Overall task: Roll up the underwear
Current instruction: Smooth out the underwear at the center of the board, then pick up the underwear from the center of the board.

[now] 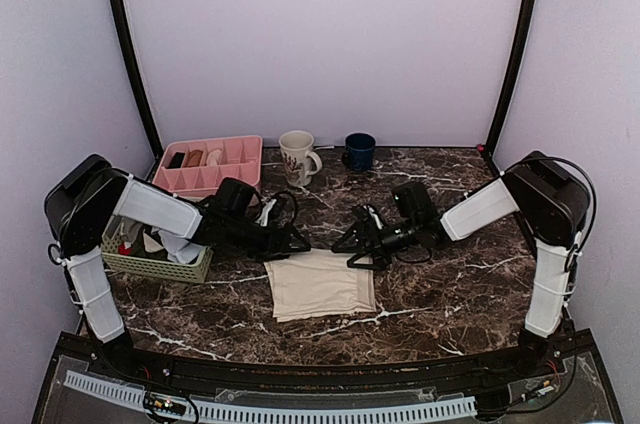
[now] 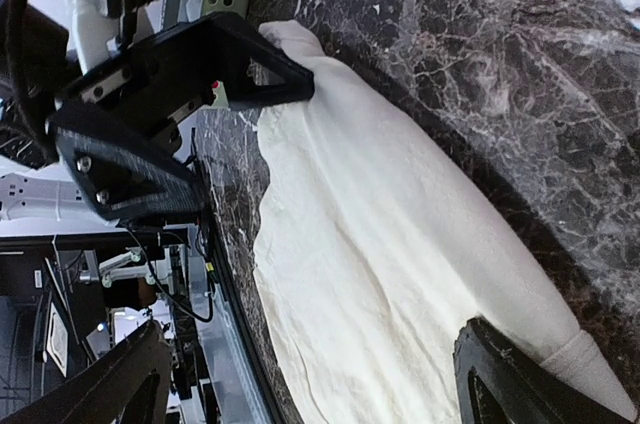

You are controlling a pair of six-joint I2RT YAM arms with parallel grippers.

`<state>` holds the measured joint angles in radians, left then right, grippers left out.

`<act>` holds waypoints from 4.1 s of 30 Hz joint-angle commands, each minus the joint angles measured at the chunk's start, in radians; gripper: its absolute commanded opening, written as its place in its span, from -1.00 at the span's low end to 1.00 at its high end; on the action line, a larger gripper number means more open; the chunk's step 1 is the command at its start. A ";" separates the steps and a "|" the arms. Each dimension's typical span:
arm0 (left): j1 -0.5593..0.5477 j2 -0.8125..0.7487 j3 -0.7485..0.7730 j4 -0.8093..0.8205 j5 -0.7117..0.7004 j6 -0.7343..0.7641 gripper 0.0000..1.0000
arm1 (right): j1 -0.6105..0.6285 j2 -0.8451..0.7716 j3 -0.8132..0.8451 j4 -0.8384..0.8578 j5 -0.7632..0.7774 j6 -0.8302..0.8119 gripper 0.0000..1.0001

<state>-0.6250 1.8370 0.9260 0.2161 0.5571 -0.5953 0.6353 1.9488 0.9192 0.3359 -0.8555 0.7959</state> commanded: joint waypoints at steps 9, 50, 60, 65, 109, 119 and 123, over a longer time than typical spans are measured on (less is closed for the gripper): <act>0.073 -0.072 -0.073 0.006 0.072 0.072 0.86 | -0.052 -0.081 -0.070 -0.045 -0.027 -0.045 0.89; -0.025 -0.273 -0.087 -0.193 -0.047 0.338 0.68 | 0.006 -0.146 0.135 -0.433 0.002 -0.270 0.60; -0.140 -0.126 -0.063 -0.210 -0.071 0.326 0.23 | 0.109 -0.117 0.085 -0.464 -0.022 -0.303 0.13; -0.136 -0.054 -0.053 -0.346 -0.123 0.354 0.03 | 0.110 -0.008 0.149 -0.651 0.026 -0.481 -0.07; -0.136 -0.831 -0.364 -0.383 -0.398 0.777 0.60 | 0.533 -0.271 0.060 -0.694 0.808 -1.030 -0.71; -0.136 -0.795 -0.365 -0.386 -0.363 0.815 0.53 | 0.539 -0.274 0.009 -0.681 0.821 -1.055 -0.63; -0.136 -0.776 -0.361 -0.402 -0.348 0.824 0.50 | 0.545 -0.290 0.031 -0.698 0.832 -1.061 -0.57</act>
<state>-0.7601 1.0485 0.5686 -0.1570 0.1780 0.2028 1.1660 1.6924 0.9421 -0.3534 -0.0494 -0.2497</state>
